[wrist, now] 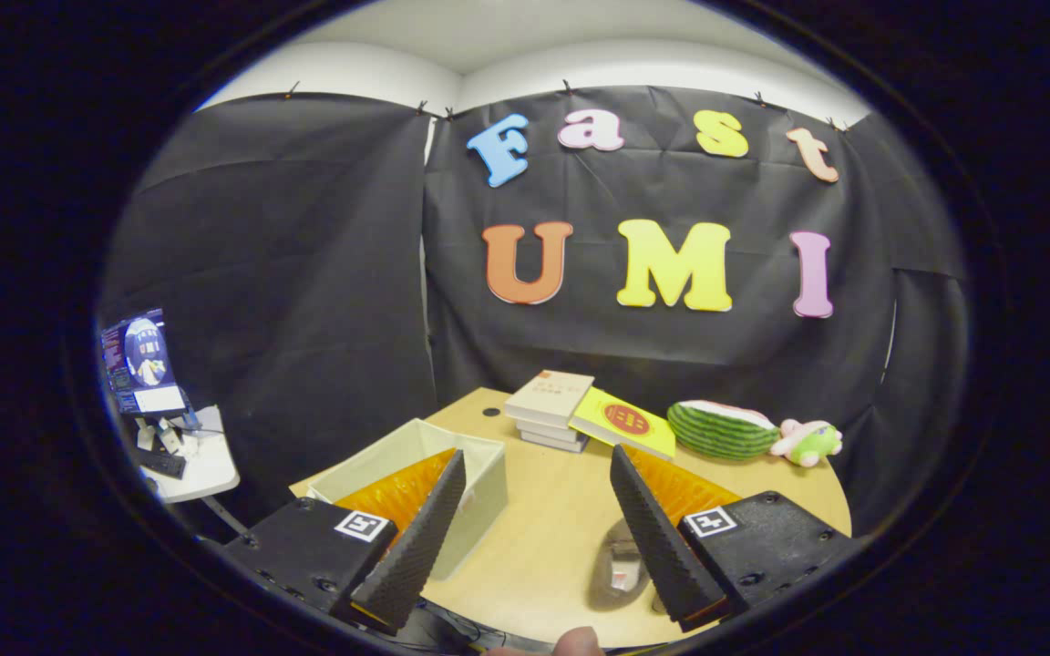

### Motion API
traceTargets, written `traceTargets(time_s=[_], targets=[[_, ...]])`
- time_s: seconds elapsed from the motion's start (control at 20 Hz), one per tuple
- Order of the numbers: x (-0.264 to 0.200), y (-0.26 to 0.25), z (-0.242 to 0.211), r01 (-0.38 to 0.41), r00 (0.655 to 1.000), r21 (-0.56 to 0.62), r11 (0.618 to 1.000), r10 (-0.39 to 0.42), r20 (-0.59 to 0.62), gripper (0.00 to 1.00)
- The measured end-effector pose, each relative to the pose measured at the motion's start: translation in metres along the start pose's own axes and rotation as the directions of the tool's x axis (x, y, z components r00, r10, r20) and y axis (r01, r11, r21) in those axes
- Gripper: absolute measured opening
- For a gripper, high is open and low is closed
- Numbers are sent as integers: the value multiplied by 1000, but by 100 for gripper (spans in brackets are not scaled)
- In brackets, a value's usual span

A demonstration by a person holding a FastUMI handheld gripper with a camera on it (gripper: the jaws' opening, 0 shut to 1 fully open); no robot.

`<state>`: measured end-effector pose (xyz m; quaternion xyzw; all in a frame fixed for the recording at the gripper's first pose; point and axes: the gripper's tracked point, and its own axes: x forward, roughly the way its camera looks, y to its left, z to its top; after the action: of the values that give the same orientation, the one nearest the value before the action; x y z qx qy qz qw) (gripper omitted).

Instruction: Open the storage box then place both shoes into the box .Put the left shoe in first, then the right shoe, with the right side of both shoes facing outward in a uniform manner.

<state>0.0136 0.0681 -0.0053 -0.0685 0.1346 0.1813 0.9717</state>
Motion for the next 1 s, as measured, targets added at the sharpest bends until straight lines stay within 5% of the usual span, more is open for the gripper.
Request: traceTargets(time_s=[0.3, 0.55, 1.0], targets=[[17, -61, -39, 9, 991, 20, 1000, -6, -134, 100], [46, -99, -94, 41, 946, 30, 999, -29, -323, 100], [91, -133, -190, 158, 802, 164, 974, -30, -597, 100]])
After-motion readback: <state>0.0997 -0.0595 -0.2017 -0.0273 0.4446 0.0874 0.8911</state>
